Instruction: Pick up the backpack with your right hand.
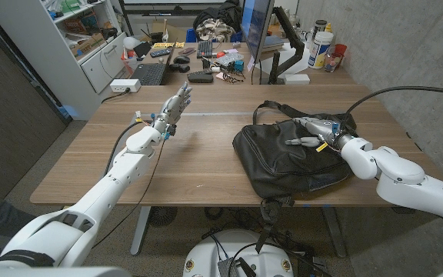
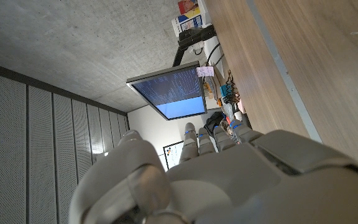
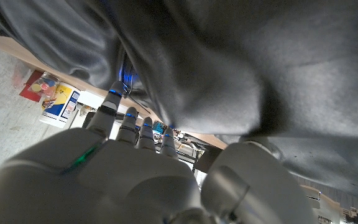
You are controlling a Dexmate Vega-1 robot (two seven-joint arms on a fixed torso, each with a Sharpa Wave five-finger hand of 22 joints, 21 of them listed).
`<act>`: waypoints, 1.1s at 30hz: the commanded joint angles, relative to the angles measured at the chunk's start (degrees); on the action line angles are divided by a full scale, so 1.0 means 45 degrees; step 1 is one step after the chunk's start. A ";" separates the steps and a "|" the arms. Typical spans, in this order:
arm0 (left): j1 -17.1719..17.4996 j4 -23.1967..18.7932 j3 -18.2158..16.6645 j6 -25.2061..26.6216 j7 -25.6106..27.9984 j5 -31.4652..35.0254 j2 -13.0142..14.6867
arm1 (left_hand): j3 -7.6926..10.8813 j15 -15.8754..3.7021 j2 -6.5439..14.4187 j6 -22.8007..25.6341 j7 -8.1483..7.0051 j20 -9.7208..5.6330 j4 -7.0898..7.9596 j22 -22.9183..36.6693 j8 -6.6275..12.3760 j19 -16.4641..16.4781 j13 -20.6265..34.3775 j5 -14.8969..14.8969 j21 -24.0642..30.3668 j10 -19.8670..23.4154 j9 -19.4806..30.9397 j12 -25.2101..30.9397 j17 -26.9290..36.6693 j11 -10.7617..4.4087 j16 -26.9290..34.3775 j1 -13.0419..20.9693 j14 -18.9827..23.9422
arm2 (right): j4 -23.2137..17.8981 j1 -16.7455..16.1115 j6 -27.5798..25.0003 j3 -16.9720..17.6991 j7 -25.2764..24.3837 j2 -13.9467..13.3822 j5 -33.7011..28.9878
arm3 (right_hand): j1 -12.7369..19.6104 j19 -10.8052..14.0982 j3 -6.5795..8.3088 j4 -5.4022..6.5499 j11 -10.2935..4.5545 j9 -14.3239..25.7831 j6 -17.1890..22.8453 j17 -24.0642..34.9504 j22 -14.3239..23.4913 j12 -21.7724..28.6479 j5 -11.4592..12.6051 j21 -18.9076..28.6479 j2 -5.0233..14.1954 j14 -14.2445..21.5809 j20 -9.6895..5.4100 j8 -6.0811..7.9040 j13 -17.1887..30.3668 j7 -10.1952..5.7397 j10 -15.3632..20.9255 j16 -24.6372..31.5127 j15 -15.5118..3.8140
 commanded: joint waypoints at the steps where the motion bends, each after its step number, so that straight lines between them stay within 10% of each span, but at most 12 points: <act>1: -0.0008 0.0105 0.0039 0.0053 0.0028 0.0019 -0.0073 | -0.0105 0.0012 0.0073 0.0079 0.0002 0.0025 0.0035 0.0032 0.0032 -0.0048 0.0057 -0.0019 0.0068 0.0030 0.0078 0.0050 0.0015 0.0040 0.0112 0.0098 -0.0012 | 0.0213 0.0183 -0.0052 -0.0278 0.0344 -0.0019 0.0148 | 0.0046 0.0128 -0.0036 0.0000 0.0080 0.0030 -0.0034 0.0022 0.0049 0.0051 0.0091 -0.0013 -0.0103 0.0071 0.0013 0.0095 0.0012 0.0075 0.0125 0.0106 -0.0024; 22: 0.0065 -0.0020 0.0016 0.0115 0.0076 0.0008 -0.0039 | -0.0100 -0.0009 0.0095 0.0114 -0.0028 0.0082 0.0035 0.0032 0.0035 -0.0035 0.0058 -0.0027 0.0078 0.0036 0.0080 0.0051 0.0017 -0.0014 0.0116 0.0116 0.0014 | 0.0440 0.0525 -0.0251 -0.0810 0.0999 0.0136 0.0000 | 0.0260 0.0999 -0.0100 -0.0073 0.0052 0.0028 -0.0136 0.0018 0.0097 0.0197 0.0205 0.0271 -0.0039 0.0750 -0.0056 0.0119 0.0019 0.0102 0.0432 0.0302 -0.0088; 33: 0.0169 -0.0249 -0.0017 0.0202 0.0147 -0.0038 0.0022 | -0.0098 -0.0035 0.0107 0.0132 -0.0028 0.0167 0.0036 0.0034 0.0036 -0.0016 0.0059 -0.0034 0.0088 0.0057 0.0082 0.0057 0.0020 -0.0057 0.0117 0.0126 0.0027 | 0.0487 0.0898 -0.0558 -0.1162 0.1504 0.0217 -0.0508 | 0.1842 0.5185 0.0076 -0.0504 -0.0334 0.0094 0.0393 0.0103 0.0060 0.0734 0.0304 0.1252 0.0399 0.3032 -0.0414 0.0388 0.0191 -0.0101 0.1794 0.0601 -0.0827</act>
